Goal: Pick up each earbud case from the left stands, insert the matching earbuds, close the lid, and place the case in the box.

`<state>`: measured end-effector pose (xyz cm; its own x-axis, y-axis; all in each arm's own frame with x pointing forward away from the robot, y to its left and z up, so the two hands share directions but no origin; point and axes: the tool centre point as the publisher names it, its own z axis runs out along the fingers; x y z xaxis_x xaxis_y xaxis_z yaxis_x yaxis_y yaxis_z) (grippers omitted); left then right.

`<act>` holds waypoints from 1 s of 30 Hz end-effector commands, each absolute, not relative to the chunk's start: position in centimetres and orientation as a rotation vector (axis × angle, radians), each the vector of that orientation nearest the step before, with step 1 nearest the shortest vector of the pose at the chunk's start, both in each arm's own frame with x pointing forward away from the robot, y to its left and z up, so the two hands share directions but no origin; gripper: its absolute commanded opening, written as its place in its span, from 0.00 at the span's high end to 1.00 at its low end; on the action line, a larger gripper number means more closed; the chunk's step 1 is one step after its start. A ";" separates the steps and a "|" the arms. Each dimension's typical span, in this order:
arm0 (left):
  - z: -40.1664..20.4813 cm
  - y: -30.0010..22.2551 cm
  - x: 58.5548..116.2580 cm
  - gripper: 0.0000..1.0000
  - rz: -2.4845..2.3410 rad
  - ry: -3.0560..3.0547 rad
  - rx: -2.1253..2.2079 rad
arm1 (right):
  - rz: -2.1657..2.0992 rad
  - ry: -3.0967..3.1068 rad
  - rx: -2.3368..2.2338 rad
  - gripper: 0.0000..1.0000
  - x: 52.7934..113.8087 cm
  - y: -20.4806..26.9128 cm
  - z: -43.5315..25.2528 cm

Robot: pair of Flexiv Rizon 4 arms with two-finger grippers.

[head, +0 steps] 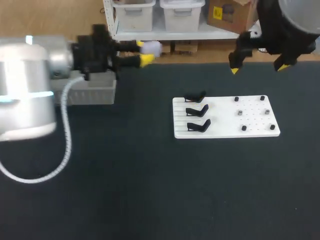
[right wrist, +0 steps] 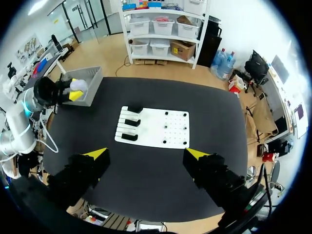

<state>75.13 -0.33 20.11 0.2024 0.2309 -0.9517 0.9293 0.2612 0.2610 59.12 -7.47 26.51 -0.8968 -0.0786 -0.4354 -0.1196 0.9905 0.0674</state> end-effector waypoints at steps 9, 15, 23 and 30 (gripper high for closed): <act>19.2 11.6 81.2 1.00 -0.242 1.519 0.834 | 0.132 2.633 -0.134 0.00 58.9 -7.6 26.3; 17.8 14.3 83.7 1.00 -0.179 1.581 0.793 | 0.132 2.633 -0.134 0.00 58.9 -7.6 26.3; 15.8 16.8 84.6 0.37 -0.147 1.642 0.757 | 0.132 2.633 -0.134 0.00 58.9 -7.6 26.3; 15.8 16.7 83.4 0.00 -0.145 1.636 0.796 | 0.132 2.633 -0.134 0.00 58.9 -7.6 26.3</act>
<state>84.47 16.78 15.65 -0.0157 0.4132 -0.9105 0.7395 0.6177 0.2676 58.99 -7.54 26.37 -0.8741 -0.0720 -0.4804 -0.1193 0.9905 0.0685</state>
